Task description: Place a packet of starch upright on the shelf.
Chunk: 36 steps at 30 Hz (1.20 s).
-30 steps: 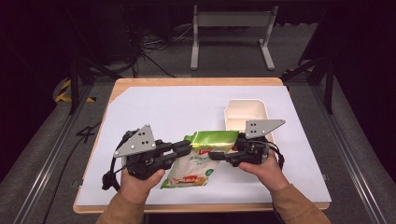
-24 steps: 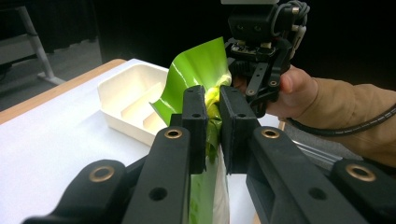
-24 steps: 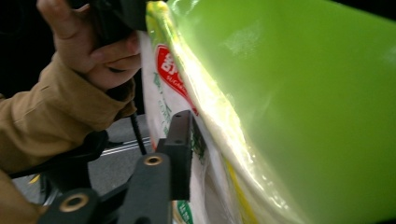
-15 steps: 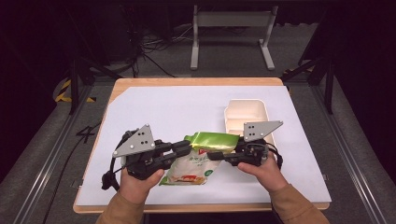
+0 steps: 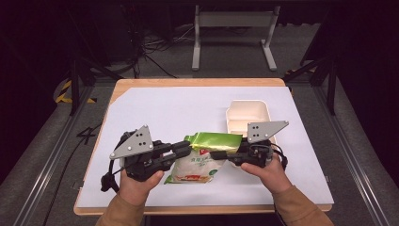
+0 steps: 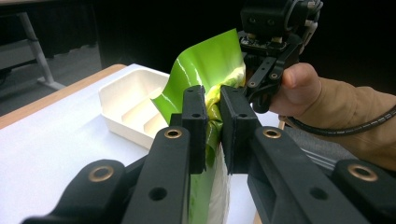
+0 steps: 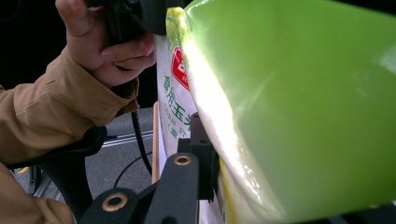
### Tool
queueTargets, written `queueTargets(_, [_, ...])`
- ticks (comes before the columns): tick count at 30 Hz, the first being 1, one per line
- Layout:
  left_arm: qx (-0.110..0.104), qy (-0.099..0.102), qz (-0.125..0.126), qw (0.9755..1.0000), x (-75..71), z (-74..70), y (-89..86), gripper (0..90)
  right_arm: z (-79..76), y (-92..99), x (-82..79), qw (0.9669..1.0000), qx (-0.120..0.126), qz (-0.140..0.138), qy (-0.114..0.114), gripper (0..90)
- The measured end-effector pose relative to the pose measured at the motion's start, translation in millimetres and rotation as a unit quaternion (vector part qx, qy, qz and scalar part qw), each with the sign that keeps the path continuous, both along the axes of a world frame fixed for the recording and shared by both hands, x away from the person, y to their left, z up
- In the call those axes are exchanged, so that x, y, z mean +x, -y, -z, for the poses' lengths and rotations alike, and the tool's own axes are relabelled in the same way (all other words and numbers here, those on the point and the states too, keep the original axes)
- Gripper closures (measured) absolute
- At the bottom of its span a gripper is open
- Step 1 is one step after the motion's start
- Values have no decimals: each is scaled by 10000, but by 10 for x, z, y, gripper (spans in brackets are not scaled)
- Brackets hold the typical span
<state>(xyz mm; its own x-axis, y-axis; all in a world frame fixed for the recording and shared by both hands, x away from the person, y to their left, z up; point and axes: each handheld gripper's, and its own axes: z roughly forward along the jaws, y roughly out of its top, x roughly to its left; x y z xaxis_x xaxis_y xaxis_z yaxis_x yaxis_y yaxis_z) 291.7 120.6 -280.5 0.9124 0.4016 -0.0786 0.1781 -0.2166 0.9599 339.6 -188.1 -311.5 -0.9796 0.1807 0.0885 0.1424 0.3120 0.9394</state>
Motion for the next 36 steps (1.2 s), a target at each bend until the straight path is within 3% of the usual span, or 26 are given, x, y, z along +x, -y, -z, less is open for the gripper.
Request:
queueTargets(13, [-132, -64, -17, 9999, 48, 20, -42, 778, -198, 58, -2, 9998, -87, 124, 114, 835])
queueTargets(21, [-247, -101, -108, 9996, 81, 25, -112, 668, -325, 128, 24, 9993, -106, 295, 216, 838])
queueTargets(36, [-129, -191, -285, 9993, 179, 92, -163, 569, -650, 374, 154, 9953, -242, 784, 511, 838])
